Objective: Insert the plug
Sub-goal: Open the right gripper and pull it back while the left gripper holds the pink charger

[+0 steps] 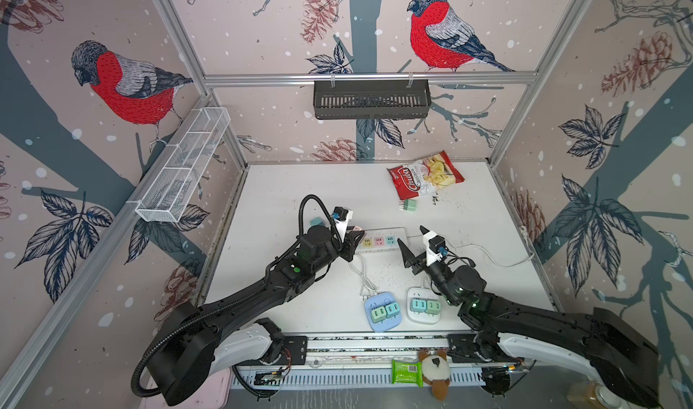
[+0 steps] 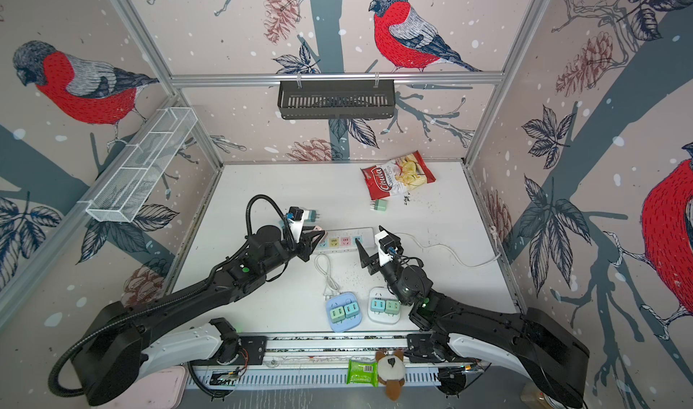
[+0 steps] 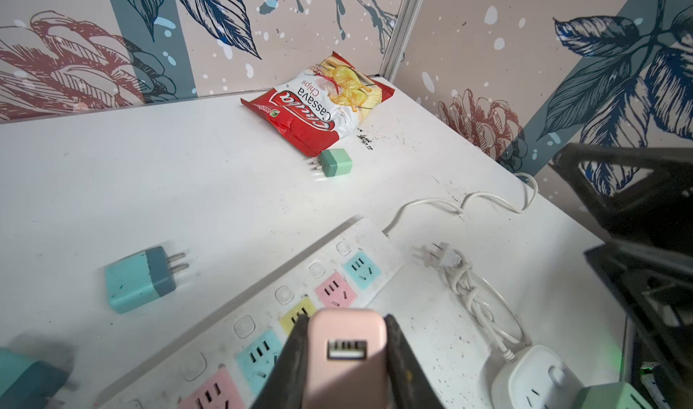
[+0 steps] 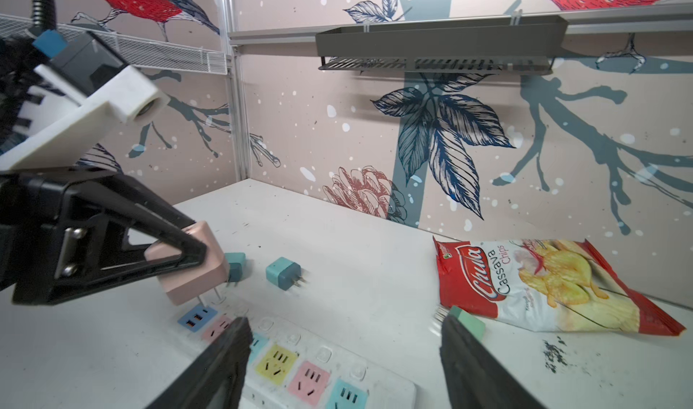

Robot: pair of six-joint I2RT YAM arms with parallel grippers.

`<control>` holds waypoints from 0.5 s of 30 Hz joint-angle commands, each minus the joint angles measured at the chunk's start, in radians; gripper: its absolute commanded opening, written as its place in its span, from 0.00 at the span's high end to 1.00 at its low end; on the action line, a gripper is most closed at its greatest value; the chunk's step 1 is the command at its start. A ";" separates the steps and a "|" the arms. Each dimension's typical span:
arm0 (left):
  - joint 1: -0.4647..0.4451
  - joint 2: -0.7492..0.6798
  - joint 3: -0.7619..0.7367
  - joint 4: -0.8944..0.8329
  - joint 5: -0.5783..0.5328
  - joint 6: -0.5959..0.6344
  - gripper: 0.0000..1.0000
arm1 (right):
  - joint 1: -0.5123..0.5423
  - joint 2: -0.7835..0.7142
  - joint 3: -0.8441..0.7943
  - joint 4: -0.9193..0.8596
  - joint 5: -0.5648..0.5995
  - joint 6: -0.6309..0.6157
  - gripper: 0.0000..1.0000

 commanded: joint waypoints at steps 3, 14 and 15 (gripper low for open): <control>0.004 0.022 -0.014 0.108 0.026 0.106 1.00 | -0.082 -0.018 0.001 -0.070 0.041 0.116 0.18; -0.005 0.075 -0.012 0.111 0.232 0.408 1.00 | -0.328 -0.063 0.014 -0.286 0.107 0.292 0.15; -0.011 0.090 -0.005 0.106 0.249 0.435 1.00 | -0.344 -0.068 0.013 -0.302 0.111 0.299 0.15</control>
